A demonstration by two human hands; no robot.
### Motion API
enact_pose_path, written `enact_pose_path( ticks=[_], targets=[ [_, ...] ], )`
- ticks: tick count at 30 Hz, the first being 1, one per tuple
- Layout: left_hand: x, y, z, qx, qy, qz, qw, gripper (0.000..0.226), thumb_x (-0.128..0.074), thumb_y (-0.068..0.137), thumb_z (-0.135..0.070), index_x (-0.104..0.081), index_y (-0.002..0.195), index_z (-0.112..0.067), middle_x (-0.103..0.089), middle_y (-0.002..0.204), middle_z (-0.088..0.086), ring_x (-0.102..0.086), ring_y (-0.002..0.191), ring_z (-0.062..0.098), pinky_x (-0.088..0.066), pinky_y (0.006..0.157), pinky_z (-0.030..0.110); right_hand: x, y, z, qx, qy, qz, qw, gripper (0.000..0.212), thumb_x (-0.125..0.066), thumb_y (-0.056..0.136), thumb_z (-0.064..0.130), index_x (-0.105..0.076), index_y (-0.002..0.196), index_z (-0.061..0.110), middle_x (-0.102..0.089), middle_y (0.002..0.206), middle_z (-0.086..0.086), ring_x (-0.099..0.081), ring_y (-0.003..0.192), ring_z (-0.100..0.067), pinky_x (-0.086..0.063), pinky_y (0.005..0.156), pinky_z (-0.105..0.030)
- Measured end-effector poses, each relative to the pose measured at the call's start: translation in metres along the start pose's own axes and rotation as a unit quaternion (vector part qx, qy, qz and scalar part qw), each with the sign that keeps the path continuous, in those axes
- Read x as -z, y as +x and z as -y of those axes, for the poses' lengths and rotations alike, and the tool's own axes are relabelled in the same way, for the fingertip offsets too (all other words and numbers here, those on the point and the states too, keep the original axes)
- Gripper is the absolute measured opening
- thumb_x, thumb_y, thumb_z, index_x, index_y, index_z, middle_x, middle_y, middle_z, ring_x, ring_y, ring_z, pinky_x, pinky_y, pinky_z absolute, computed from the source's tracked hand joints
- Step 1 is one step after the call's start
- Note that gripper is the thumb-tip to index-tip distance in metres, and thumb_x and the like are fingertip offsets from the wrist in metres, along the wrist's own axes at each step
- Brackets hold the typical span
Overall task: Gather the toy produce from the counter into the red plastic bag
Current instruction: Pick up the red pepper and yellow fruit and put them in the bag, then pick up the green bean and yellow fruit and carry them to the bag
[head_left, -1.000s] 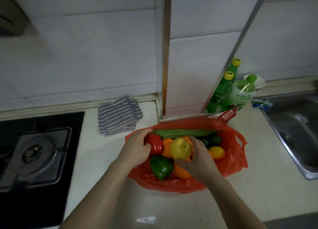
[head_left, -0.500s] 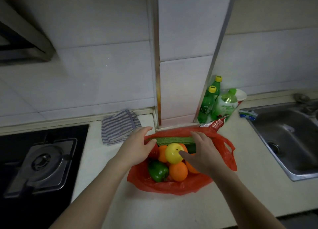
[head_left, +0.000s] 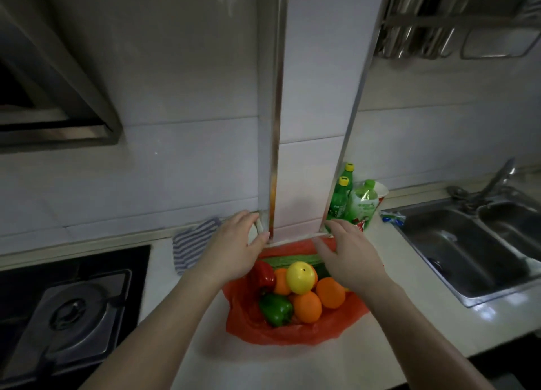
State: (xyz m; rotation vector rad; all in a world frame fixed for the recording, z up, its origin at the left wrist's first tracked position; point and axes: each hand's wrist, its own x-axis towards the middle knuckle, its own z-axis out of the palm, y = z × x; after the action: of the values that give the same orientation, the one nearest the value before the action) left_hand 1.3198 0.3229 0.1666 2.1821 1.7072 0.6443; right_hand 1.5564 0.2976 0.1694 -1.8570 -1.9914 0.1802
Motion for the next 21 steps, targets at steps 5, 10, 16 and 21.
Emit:
enact_pose_path(
  ticks=[5,10,16,21],
  targets=[
    [0.032,-0.01,0.011,-0.027,0.027,-0.013,0.999,0.052,-0.042,0.099,-0.041,-0.039,0.145,-0.018,-0.033,0.154,0.005,-0.028,0.142,0.02,-0.017,0.115,0.028,0.011,-0.008,0.036,0.005,-0.013,-0.019,1.0,0.056,-0.038,0.096,0.046,-0.042,0.14,0.012,-0.043,0.145,-0.004,-0.034,0.134,-0.019,-0.026,0.11,-0.031],
    [0.059,-0.019,0.019,-0.048,0.052,-0.037,0.997,0.048,-0.039,0.101,-0.037,-0.04,0.144,-0.016,-0.038,0.152,0.006,-0.032,0.139,0.021,-0.021,0.114,0.03,0.022,-0.022,0.062,0.011,-0.065,-0.045,0.997,0.053,-0.036,0.098,0.041,-0.039,0.142,0.012,-0.041,0.146,-0.004,-0.033,0.134,-0.02,-0.025,0.11,-0.031],
    [0.078,-0.033,0.014,-0.059,0.077,-0.042,0.994,0.049,-0.033,0.101,-0.036,-0.037,0.146,-0.017,-0.034,0.154,0.006,-0.03,0.141,0.021,-0.021,0.117,0.034,0.04,-0.038,0.077,0.015,-0.08,-0.071,0.994,0.049,-0.036,0.098,0.038,-0.044,0.139,0.012,-0.046,0.142,-0.006,-0.039,0.13,-0.023,-0.028,0.108,-0.033],
    [0.087,-0.043,-0.006,-0.068,0.085,-0.055,0.993,0.049,-0.031,0.101,-0.036,-0.037,0.147,-0.018,-0.034,0.154,0.006,-0.03,0.141,0.022,-0.021,0.118,0.036,0.066,-0.055,0.069,0.008,-0.076,-0.081,0.994,0.048,-0.036,0.098,0.039,-0.046,0.137,0.012,-0.047,0.141,-0.005,-0.039,0.13,-0.021,-0.03,0.109,-0.036]
  ],
)
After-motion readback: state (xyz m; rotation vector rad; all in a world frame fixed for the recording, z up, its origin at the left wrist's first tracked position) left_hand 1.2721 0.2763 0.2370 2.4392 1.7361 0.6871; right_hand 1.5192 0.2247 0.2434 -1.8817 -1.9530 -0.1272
